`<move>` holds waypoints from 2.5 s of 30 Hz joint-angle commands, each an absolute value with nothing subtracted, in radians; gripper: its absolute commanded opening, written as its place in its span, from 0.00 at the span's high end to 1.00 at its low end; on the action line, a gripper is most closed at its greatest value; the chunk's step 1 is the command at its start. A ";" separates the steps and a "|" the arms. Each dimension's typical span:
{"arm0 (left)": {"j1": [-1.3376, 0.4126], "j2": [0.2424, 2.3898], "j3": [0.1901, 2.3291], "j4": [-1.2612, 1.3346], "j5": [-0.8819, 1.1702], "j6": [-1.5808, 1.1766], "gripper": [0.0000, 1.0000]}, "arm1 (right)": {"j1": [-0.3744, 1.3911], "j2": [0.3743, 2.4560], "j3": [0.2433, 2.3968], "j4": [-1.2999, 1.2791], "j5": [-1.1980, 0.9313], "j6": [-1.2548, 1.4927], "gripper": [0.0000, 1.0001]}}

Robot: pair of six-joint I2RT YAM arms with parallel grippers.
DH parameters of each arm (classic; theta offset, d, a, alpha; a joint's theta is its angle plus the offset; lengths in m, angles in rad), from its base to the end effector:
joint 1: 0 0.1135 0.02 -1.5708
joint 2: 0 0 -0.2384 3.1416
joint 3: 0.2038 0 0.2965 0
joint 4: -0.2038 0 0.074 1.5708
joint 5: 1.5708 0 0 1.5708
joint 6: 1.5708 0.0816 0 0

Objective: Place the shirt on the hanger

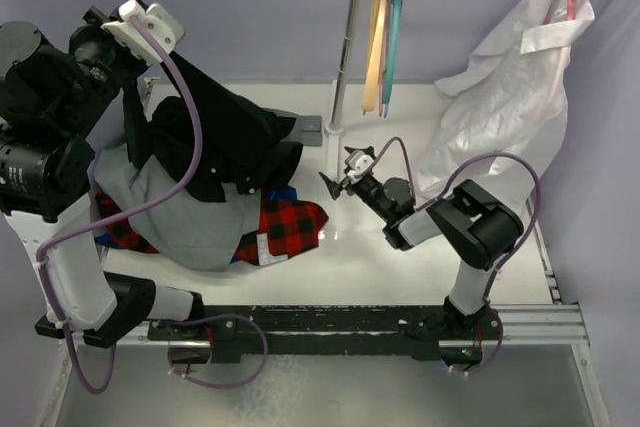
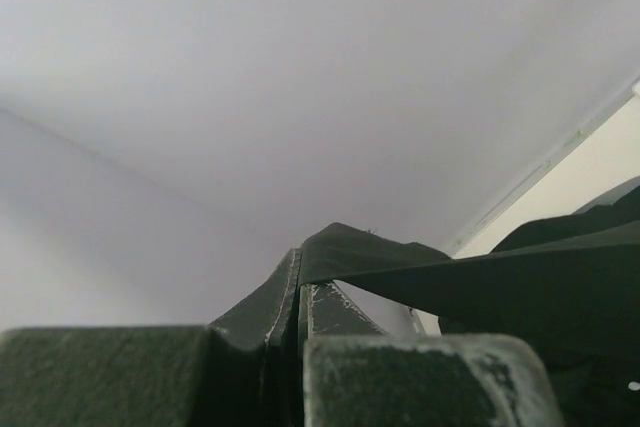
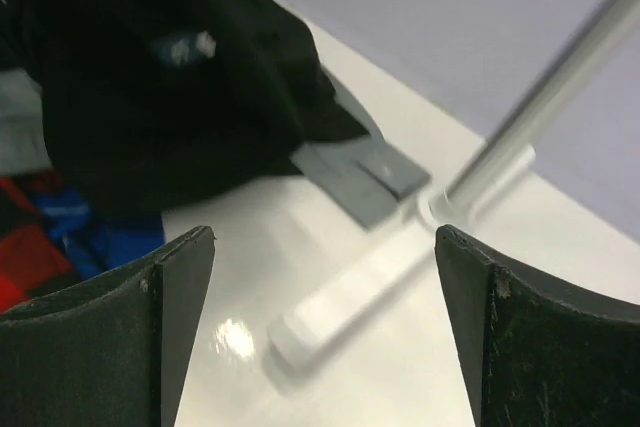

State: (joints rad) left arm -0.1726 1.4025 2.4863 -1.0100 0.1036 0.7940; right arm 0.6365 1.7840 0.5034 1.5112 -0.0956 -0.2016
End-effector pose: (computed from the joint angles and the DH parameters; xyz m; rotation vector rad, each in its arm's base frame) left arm 0.2130 -0.0457 0.6447 0.7761 1.2975 0.4224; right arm 0.2866 0.2215 0.1209 -0.6245 1.2014 0.4311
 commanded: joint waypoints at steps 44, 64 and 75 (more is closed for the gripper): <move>-0.176 1.274 2.397 -0.742 -0.177 1.019 1.00 | 0.805 1.665 0.807 1.350 -0.354 -0.372 1.00; -0.176 1.257 2.424 -0.131 -0.454 1.211 1.00 | 0.953 1.391 1.910 0.132 -0.105 -0.360 1.00; -0.176 1.256 2.341 -0.253 -0.430 1.119 1.00 | 0.962 1.374 2.063 -0.057 -0.028 -0.211 1.00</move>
